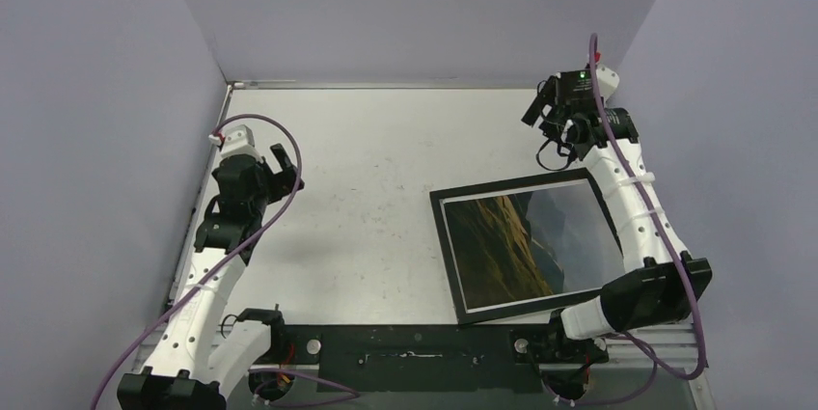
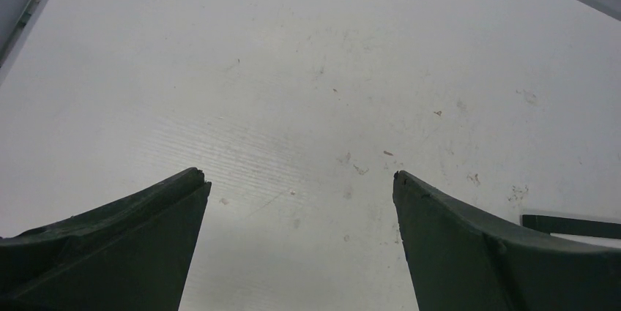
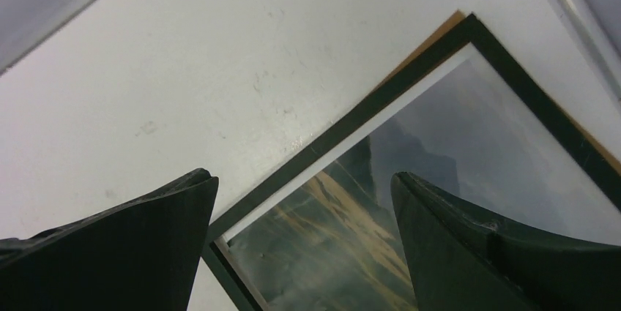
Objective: Put the photo into the frame
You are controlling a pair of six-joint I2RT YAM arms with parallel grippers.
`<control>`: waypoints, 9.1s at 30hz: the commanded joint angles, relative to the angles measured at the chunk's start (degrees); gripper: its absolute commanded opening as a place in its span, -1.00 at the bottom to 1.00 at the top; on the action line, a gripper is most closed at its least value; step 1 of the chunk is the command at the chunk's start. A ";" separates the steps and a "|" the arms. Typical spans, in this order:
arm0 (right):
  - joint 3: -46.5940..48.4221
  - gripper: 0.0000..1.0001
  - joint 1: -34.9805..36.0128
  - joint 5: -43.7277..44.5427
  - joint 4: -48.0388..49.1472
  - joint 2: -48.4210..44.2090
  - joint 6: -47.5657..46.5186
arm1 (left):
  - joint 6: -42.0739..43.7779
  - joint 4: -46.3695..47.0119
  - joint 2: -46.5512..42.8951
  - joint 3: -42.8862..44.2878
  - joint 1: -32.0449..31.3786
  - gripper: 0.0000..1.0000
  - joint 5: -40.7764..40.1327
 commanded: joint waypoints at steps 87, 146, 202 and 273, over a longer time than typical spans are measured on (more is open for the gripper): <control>-2.03 -0.83 -6.54 -4.19 -2.69 18.99 38.76 | -16.90 30.14 30.81 4.71 -23.23 0.91 27.71; -9.20 0.15 -8.92 -13.88 -2.04 5.51 36.04 | -15.99 47.34 39.20 12.11 -37.20 -1.00 40.61; 2.65 -1.00 4.11 -3.84 10.55 -5.74 37.97 | -7.13 13.34 7.69 20.73 -31.02 0.90 29.62; 2.15 -0.92 13.57 -61.57 85.82 14.52 72.23 | -31.05 21.62 48.24 31.54 -11.84 -0.03 52.36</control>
